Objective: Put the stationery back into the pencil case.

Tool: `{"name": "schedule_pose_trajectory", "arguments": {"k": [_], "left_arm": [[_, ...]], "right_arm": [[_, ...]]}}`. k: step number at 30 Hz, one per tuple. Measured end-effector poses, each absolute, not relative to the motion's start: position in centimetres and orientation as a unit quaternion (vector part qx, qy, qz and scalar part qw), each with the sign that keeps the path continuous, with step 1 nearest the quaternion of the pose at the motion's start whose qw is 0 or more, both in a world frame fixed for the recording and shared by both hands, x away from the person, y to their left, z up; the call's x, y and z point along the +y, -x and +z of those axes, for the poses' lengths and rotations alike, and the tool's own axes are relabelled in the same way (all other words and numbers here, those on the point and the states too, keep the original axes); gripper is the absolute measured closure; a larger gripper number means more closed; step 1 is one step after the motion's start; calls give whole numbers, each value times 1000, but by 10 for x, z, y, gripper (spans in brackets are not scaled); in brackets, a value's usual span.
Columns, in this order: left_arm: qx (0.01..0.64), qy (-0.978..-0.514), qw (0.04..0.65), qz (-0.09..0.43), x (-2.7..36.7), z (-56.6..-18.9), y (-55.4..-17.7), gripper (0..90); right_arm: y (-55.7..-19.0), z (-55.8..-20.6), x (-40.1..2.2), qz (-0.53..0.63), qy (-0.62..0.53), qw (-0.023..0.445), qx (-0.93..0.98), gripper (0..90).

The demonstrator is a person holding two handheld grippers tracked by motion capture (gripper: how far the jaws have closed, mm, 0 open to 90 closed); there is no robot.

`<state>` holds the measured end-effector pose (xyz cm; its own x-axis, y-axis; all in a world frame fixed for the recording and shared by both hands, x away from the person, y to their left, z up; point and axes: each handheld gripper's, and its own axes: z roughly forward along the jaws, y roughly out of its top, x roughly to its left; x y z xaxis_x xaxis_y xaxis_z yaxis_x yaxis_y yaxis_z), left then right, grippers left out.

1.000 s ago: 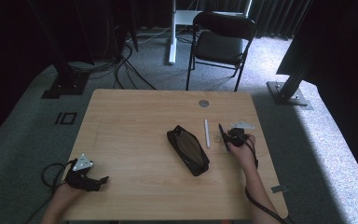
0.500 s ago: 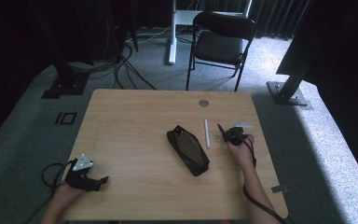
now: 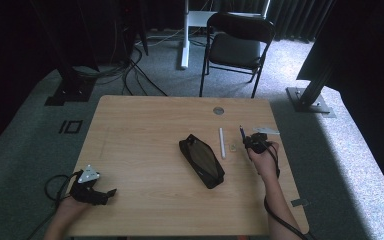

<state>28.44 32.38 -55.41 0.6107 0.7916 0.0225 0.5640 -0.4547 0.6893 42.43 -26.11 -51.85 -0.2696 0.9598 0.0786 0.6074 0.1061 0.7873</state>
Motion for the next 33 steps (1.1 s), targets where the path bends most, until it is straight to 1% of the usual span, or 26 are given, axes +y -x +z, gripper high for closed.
{"name": "schedule_pose_trajectory", "arguments": {"k": [8, 16, 33], "left_arm": [[406, -835, 329, 173, 324, -554, -284, 16], [406, -835, 328, 173, 324, -554, -284, 16], [406, -835, 328, 173, 324, -554, -284, 16]], "right_arm": [[-416, -500, -259, 385, -546, 245, 702, 793], [-407, -483, -253, 408, -531, 241, 702, 794], [-387, -430, -219, 463, -465, 234, 717, 793]]}}
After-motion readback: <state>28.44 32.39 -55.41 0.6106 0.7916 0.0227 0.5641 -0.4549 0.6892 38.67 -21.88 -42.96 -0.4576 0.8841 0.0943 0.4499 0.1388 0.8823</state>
